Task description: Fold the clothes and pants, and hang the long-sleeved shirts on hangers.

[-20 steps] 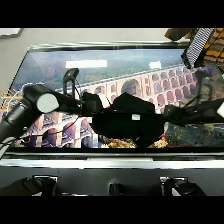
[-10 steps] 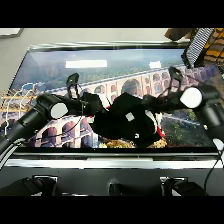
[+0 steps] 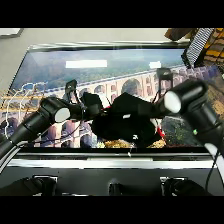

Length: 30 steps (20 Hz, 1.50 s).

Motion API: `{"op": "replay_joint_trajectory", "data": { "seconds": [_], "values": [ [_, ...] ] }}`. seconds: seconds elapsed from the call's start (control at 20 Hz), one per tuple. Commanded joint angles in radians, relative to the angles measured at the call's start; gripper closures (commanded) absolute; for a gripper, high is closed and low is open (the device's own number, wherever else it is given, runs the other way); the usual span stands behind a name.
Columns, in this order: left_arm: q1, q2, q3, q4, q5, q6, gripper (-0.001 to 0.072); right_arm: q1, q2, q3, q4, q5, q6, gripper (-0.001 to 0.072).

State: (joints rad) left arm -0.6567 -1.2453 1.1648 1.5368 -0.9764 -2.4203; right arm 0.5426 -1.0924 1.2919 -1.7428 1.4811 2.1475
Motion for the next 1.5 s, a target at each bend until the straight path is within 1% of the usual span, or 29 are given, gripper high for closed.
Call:
{"op": "replay_joint_trajectory", "data": {
  "seconds": [0.0, 0.05, 0.2, 0.35, 0.4, 0.45, 0.55, 0.6, 0.65, 0.75, 0.85, 1.0, 1.1, 1.15, 1.25, 1.35, 1.45],
  "values": [
    [-0.063, 0.001, -0.025, 0.002, -0.032, -0.053, 0.0674, 0.167, 0.036, -0.100, -0.099, 0.084, 0.185, 0.0660],
    [-0.081, 0.001, -0.027, 0.003, -0.055, -0.066, 0.0674, 0.205, 0.036, -0.127, -0.113, 0.098, 0.231, 0.0660],
    [-0.098, 0.032, -0.048, 0.017, -0.090, -0.079, 0.0674, 0.297, 0.048, -0.183, -0.182, 0.121, 0.313, 0.0660],
    [-0.097, 0.103, -0.097, 0.045, -0.115, -0.086, 0.0674, 0.298, 0.087, -0.238, -0.282, 0.156, 0.387, 0.0660],
    [-0.097, 0.124, -0.115, 0.046, -0.109, -0.080, 0.0674, 0.275, 0.101, -0.247, -0.290, 0.148, 0.397, 0.0659],
    [-0.097, 0.137, -0.132, 0.046, -0.072, -0.052, 0.0674, 0.235, 0.111, -0.247, -0.266, 0.100, 0.397, 0.0659],
    [-0.097, 0.124, -0.138, 0.042, 0.008, -0.049, 0.0673, 0.144, 0.115, -0.247, -0.165, -0.028, 0.386, 0.0659],
    [-0.097, 0.110, -0.138, 0.027, 0.049, -0.052, 0.0674, 0.102, 0.115, -0.247, -0.105, -0.095, 0.363, 0.0660],
    [-0.097, 0.092, -0.138, -0.012, 0.080, -0.052, 0.0673, 0.077, 0.115, -0.247, -0.052, -0.132, 0.336, 0.0659],
    [-0.100, 0.061, -0.138, -0.087, 0.104, -0.051, 0.0673, 0.068, 0.122, -0.247, 0.008, -0.124, 0.310, 0.0659],
    [-0.099, 0.046, -0.138, -0.115, 0.126, -0.052, 0.0673, 0.068, 0.152, -0.248, 0.048, -0.085, 0.271, 0.0660],
    [-0.099, 0.044, -0.138, -0.115, 0.166, -0.051, 0.0673, 0.068, 0.239, -0.284, 0.028, -0.023, 0.266, 0.0660],
    [-0.098, 0.043, -0.138, -0.113, 0.166, -0.048, 0.0673, 0.068, 0.315, -0.360, 0.009, 0.003, 0.303, 0.0660],
    [-0.098, 0.042, -0.138, -0.113, 0.166, -0.048, 0.0673, 0.068, 0.357, -0.409, 0.010, -0.026, 0.331, 0.0660],
    [-0.098, 0.042, -0.138, -0.113, 0.166, -0.048, 0.0673, 0.068, 0.408, -0.479, 0.016, -0.140, 0.404, 0.0660],
    [-0.098, 0.042, -0.138, -0.113, 0.166, -0.048, 0.0673, 0.068, 0.396, -0.500, 0.049, -0.231, 0.423, 0.0660],
    [-0.098, 0.042, -0.138, -0.113, 0.166, -0.048, 0.0673, 0.068, 0.356, -0.500, 0.054, -0.259, 0.426, 0.0659]
  ]
}}
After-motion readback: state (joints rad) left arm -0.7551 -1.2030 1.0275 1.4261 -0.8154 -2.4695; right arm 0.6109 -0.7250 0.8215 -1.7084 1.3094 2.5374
